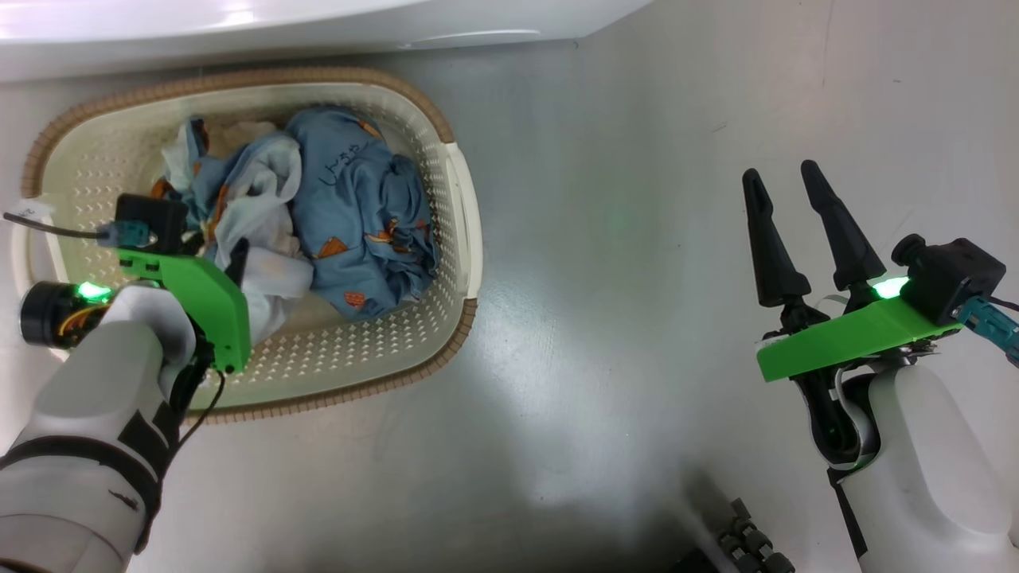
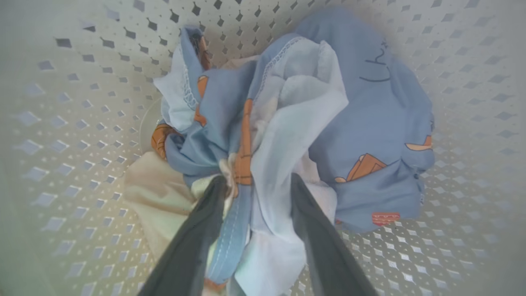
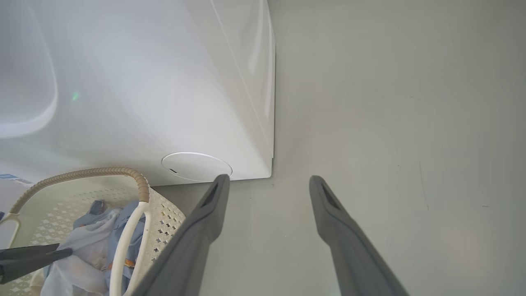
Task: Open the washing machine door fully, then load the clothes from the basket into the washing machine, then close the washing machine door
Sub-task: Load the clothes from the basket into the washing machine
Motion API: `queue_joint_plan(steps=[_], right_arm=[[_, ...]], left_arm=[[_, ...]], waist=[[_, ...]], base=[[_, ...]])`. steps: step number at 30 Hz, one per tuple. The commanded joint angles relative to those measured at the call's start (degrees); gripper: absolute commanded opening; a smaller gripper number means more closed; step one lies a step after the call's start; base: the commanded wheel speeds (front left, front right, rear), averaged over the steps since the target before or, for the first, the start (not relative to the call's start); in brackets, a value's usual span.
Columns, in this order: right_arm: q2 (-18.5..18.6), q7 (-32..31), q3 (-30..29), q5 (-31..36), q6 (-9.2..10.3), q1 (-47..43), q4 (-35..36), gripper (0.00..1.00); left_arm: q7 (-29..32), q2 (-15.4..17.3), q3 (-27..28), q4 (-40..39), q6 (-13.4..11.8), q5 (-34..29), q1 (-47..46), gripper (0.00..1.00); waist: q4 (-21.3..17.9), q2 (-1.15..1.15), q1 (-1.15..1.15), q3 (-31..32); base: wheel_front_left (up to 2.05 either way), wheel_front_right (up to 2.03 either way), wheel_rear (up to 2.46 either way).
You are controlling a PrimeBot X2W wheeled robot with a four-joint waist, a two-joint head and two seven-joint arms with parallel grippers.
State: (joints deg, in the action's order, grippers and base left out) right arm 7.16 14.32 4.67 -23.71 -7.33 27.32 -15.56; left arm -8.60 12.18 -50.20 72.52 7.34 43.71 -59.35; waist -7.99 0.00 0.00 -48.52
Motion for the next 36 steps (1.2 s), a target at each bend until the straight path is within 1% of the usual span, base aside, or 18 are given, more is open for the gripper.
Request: queue_joint_plan(steps=[1,2,3,10,15,21,27,31,36], right_arm=[[-0.3,0.7,1.2,0.0,-0.16,-1.4,1.3,1.0],[-0.4,0.7,1.2,0.0,-0.16,-1.3,1.3,1.0],[-0.4,0.7,1.2,0.0,-0.16,-1.3,1.3,1.0],[-0.4,0.7,0.9,0.0,-0.16,-1.3,1.3,1.0],[-0.4,0.7,0.5,0.0,-0.16,-1.4,1.0,1.0],[-0.1,0.7,0.3,-0.2,-0.16,-2.1,0.2,1.0],[0.4,0.7,0.3,-0.2,-0.16,-3.6,-0.9,1.0],[0.8,0.7,0.1,-0.3,-0.16,-4.7,-1.5,1.0],[1.4,0.7,0.0,-0.3,-0.16,-6.4,-2.1,1.0]], left_arm=[[0.2,2.4,0.3,0.2,0.1,0.3,-0.2,0.25],[0.3,2.4,0.0,0.2,0.1,0.4,-0.2,0.11],[0.3,2.4,-0.2,0.2,0.1,0.6,-0.3,0.0],[0.1,2.2,-1.2,0.3,0.1,1.7,-0.3,0.0],[-2.4,1.6,-0.6,0.4,0.1,3.9,0.4,0.0],[-5.2,0.9,0.3,-0.4,0.1,6.1,2.2,0.0],[-6.3,0.5,1.1,-2.6,0.1,7.2,4.6,0.0],[-6.4,1.4,4.6,-6.5,0.1,6.3,6.3,0.0],[-6.4,2.3,11.0,-12.5,-0.8,2.3,10.7,0.0]], waist=[[-0.1,0.0,0.0,0.0],[-0.1,0.0,0.0,0.0],[-0.2,0.0,0.0,0.0],[0.1,0.0,0.0,0.2],[1.0,0.0,0.0,2.2],[2.1,0.0,0.0,5.7],[3.4,0.0,0.0,10.3],[4.1,0.0,0.0,13.5],[4.8,0.0,0.0,17.3]], base=[[0.0,0.0,0.0],[0.0,0.0,0.0],[0.0,0.0,0.0],[0.0,0.0,0.0],[0.0,0.0,0.0],[0.0,0.0,0.0],[0.0,0.0,0.0],[0.0,0.0,0.0],[0.0,0.0,0.0]])
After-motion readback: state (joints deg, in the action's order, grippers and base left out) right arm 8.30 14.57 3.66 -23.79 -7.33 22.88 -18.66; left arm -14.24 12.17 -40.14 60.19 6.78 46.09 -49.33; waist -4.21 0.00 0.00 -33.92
